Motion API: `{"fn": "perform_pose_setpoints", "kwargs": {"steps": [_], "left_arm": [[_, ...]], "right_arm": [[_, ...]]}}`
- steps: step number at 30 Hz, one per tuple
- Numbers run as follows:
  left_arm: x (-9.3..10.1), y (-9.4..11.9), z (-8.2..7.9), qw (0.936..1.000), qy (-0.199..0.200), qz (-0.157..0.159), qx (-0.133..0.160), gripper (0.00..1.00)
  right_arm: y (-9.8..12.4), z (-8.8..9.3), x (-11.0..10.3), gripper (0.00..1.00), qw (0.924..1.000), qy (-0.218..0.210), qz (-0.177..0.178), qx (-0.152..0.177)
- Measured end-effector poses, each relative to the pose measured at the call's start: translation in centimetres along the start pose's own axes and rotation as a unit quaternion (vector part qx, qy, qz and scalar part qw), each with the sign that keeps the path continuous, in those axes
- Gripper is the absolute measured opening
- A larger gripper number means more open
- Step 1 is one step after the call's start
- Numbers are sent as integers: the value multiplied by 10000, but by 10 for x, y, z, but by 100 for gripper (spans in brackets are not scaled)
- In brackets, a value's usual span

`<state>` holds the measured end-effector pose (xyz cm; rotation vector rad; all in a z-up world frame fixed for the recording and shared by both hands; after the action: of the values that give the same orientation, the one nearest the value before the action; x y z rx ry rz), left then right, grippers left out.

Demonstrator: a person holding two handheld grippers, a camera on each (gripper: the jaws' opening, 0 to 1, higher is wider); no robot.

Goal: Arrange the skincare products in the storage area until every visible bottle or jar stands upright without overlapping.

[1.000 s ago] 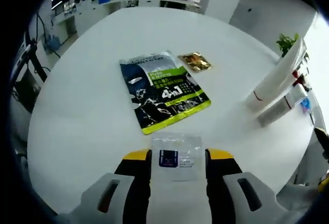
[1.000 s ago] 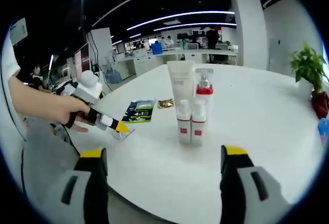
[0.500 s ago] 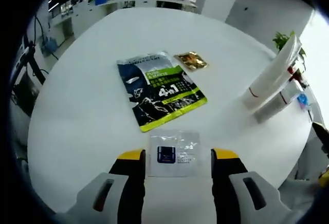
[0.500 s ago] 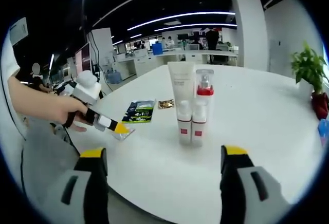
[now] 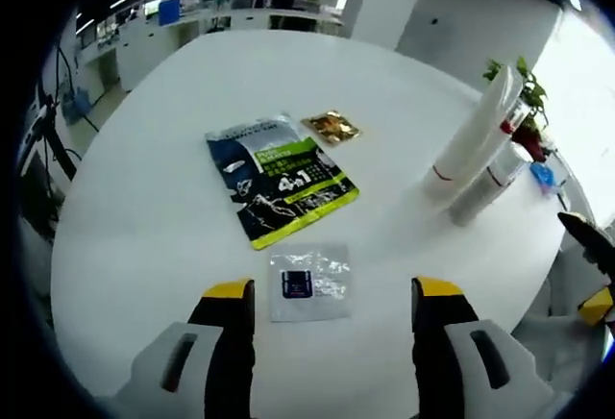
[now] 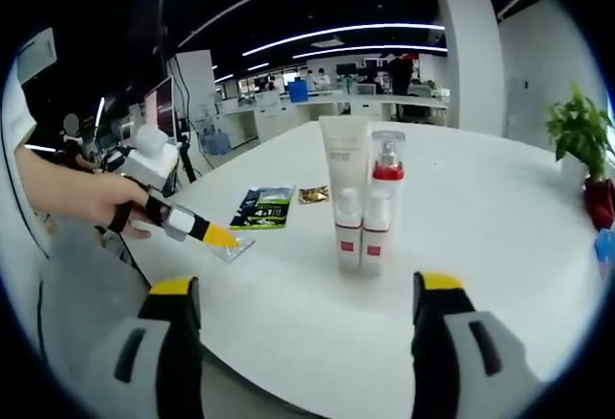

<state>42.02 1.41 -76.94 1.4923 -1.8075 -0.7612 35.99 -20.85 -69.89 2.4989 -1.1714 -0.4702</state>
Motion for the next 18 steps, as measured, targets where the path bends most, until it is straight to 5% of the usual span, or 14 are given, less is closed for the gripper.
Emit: {"fn": "perform_pose_setpoints", "kwargs": {"steps": [13, 18], "left_arm": [[-11, 21, 13, 9989, -380, 190, 176, 76], [-15, 30, 11, 9975, -435, 283, 482, 82]], "right_arm": [[0, -2, -5, 93, 9998, 170, -96, 3], [0, -2, -8, 93, 9996, 226, -141, -13]]}}
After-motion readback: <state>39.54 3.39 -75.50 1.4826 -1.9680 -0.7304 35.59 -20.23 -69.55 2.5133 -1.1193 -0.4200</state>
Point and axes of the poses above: the point that each gripper's makers call its tool centre point, and the gripper's own axes: y roughly backward along the fingers, x roughly to its right, z roughly out of its underside, the point moved 3 cm from there along y, roughly backward along the fingers, and after that the axes turned 9 degrees about -z, right-handed, at the moved point
